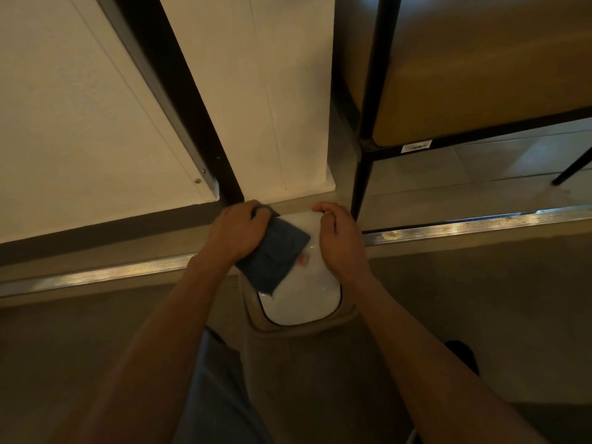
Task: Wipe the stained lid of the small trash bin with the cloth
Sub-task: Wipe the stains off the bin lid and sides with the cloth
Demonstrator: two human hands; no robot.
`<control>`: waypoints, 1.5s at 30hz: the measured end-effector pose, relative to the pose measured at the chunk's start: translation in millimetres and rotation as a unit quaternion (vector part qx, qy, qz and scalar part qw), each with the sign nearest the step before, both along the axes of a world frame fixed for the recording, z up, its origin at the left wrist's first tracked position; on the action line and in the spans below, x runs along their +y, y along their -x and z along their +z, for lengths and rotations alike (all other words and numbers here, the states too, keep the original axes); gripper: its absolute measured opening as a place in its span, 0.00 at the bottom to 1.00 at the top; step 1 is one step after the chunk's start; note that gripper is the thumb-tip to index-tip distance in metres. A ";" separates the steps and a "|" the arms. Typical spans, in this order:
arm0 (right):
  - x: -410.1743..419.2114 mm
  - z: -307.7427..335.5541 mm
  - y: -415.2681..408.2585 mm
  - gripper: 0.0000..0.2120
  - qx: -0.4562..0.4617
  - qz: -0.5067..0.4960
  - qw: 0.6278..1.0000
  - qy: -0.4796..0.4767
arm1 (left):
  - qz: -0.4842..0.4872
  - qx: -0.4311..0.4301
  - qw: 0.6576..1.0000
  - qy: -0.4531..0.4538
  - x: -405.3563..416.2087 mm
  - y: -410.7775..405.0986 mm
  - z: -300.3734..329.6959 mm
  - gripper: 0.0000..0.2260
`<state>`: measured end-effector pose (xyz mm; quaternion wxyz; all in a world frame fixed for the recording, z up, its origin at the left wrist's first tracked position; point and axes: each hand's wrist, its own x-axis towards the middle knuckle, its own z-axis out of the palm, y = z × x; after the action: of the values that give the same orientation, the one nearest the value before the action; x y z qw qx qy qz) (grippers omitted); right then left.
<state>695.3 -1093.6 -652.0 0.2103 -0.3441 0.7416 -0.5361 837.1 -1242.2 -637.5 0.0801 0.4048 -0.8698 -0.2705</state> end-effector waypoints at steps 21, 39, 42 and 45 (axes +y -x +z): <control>-1.8 -4.4 -2.6 0.13 0.067 -0.013 0.998 -0.017 | 0.001 -0.082 0.996 -0.039 -6.1 21.2 6.8 0.16; -2.9 -8.0 -0.6 0.13 0.095 -0.001 0.995 -0.013 | 0.096 0.138 0.969 -0.180 9.1 -18.4 -0.3 0.09; -3.7 -8.7 -1.0 0.13 0.092 -0.001 0.995 -0.022 | 0.042 0.006 0.991 -0.127 -4.9 9.4 4.5 0.14; -4.0 -8.6 -1.1 0.13 0.080 -0.005 0.996 -0.028 | 0.033 -0.057 0.998 -0.001 9.1 24.9 1.9 0.18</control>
<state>696.5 -1097.6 -660.7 0.1567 -0.3762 0.7723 -0.4872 812.2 -1233.0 -635.6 0.0391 0.4483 -0.8587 -0.2452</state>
